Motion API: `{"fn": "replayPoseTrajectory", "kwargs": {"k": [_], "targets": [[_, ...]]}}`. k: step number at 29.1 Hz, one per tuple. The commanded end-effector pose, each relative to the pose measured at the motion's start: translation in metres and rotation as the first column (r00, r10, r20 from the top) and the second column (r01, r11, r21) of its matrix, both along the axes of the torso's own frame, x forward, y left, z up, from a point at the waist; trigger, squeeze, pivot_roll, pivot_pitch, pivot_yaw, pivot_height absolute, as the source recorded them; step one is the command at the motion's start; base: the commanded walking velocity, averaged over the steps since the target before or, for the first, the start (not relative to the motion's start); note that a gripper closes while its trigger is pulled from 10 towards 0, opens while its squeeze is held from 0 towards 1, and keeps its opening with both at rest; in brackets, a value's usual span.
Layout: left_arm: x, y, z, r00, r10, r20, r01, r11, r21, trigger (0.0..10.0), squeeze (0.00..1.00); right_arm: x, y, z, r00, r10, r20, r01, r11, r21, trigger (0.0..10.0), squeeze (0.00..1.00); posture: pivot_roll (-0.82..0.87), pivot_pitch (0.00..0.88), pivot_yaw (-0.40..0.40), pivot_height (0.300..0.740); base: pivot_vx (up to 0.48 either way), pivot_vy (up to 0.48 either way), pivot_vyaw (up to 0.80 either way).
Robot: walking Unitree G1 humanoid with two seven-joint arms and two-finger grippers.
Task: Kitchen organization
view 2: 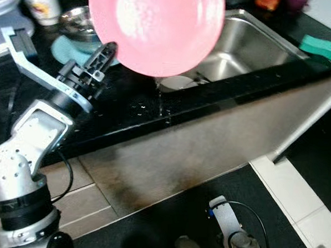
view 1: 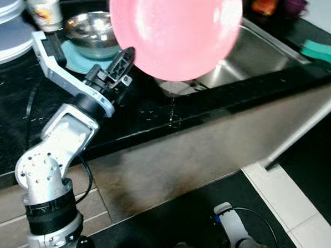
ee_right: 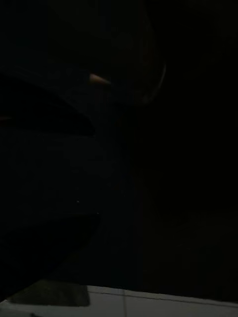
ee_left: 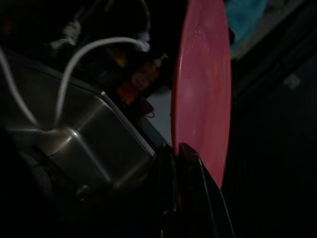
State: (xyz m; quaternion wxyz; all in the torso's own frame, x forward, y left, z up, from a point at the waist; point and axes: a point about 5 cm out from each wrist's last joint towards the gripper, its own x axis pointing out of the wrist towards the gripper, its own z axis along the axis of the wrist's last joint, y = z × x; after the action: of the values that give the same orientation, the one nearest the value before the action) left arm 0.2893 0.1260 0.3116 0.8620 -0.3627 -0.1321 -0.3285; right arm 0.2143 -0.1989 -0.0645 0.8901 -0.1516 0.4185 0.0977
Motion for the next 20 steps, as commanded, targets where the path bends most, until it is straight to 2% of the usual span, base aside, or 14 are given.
{"fn": "replayPoseTrajectory", "kwargs": {"k": [1,3,7,10,12,15,18,19,20], "targets": [[-0.001,-0.002,0.002,0.999,0.019,0.028,-0.020,0.999,0.027,10.0,0.00,-0.009,-0.003,-0.005,0.999,-0.022,-0.034,0.022,1.000,0.002,10.0,0.00,0.04,0.144,-0.048,0.740,0.000,0.000,-0.80],[0.004,-0.001,-0.001,0.996,0.083,0.028,-0.085,0.992,0.091,10.0,0.00,-0.009,-0.003,-0.005,0.999,-0.023,-0.036,0.023,1.000,0.002,10.0,0.00,0.03,0.144,-0.047,0.740,0.000,0.000,-0.80],[0.008,-0.001,-0.004,0.987,0.151,0.057,-0.159,0.973,0.165,10.0,0.00,-0.009,-0.003,-0.005,0.999,-0.022,-0.037,0.023,1.000,0.001,10.0,0.00,0.03,0.145,-0.046,0.740,0.000,0.000,-0.80],[0.010,-0.002,-0.005,0.977,0.191,0.098,-0.210,0.949,0.237,10.0,0.00,-0.009,-0.003,-0.005,0.999,-0.021,-0.036,0.021,1.000,0.000,10.0,0.00,0.03,0.145,-0.046,0.740,0.000,0.000,-0.80],[0.014,-0.002,-0.005,0.962,0.238,0.137,-0.269,0.917,0.294,10.0,0.00,-0.009,-0.003,-0.005,0.999,-0.023,-0.029,0.023,1.000,0.003,10.0,0.00,0.04,0.143,-0.046,0.740,0.000,0.000,-0.66],[0.017,-0.003,-0.004,0.944,0.278,0.180,-0.325,0.881,0.343,10.0,0.00,-0.008,-0.003,-0.005,0.999,-0.016,-0.028,0.016,1.000,-0.003,10.0,0.00,0.03,0.139,-0.044,0.740,0.000,0.000,0.00],[0.019,-0.003,-0.003,0.936,0.290,0.197,-0.344,0.867,0.359,10.0,0.00,-0.008,-0.003,-0.005,1.000,-0.014,-0.028,0.014,1.000,-0.004,10.0,0.00,0.03,0.139,-0.044,0.740,0.000,0.000,0.00],[0.021,-0.002,-0.004,0.926,0.309,0.215,-0.371,0.845,0.384,10.0,0.00,-0.008,-0.003,-0.005,1.000,-0.013,-0.027,0.013,1.000,-0.005,10.0,0.00,0.03,0.139,-0.044,0.740,0.000,0.000,0.00],[0.025,-0.001,-0.004,0.906,0.343,0.248,-0.419,0.805,0.419,10.0,0.00,-0.008,-0.002,-0.005,1.000,-0.011,-0.027,0.011,1.000,-0.006,10.0,0.00,0.03,0.132,-0.044,0.740,0.000,0.000,0.00]]}}
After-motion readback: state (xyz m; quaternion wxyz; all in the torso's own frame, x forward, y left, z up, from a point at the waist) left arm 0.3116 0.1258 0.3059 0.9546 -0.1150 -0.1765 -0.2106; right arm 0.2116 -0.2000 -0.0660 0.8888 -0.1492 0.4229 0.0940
